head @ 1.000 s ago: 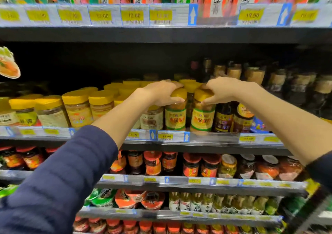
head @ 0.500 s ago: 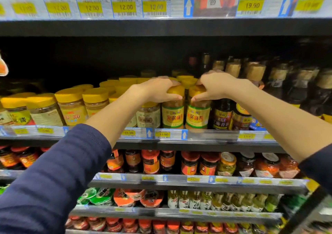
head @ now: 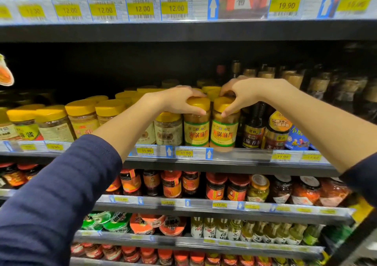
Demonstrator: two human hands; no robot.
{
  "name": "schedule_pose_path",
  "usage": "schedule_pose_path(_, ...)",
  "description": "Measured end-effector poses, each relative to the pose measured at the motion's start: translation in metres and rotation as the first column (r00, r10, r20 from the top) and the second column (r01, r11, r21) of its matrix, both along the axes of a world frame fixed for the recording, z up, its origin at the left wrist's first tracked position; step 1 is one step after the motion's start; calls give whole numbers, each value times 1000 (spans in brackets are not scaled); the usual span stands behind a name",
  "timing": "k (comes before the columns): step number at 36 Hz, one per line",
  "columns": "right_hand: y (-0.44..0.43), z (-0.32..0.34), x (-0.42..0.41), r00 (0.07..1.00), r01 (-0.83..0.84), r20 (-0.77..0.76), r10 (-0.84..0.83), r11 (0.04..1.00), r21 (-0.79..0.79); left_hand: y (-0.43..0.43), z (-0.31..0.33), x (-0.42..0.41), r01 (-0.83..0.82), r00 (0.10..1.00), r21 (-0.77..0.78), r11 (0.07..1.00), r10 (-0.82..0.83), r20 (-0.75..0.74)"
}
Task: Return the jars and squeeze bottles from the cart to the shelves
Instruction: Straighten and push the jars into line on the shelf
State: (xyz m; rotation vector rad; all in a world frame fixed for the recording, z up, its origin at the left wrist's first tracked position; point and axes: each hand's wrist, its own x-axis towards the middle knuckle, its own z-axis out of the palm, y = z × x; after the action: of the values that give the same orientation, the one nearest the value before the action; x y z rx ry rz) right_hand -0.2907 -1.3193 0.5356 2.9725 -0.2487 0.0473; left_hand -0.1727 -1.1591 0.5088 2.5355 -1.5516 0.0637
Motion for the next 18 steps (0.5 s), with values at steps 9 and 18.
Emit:
schedule_pose_path(9,0,15,12,989,87,-122,-82,996,37,0,7,10,-77,991,-60,995,69,-115)
schedule_pose_path(18,-5,16,17,991,51,-128,-41,996,73,-2,12,15,-101,980,-7,995,98,-175)
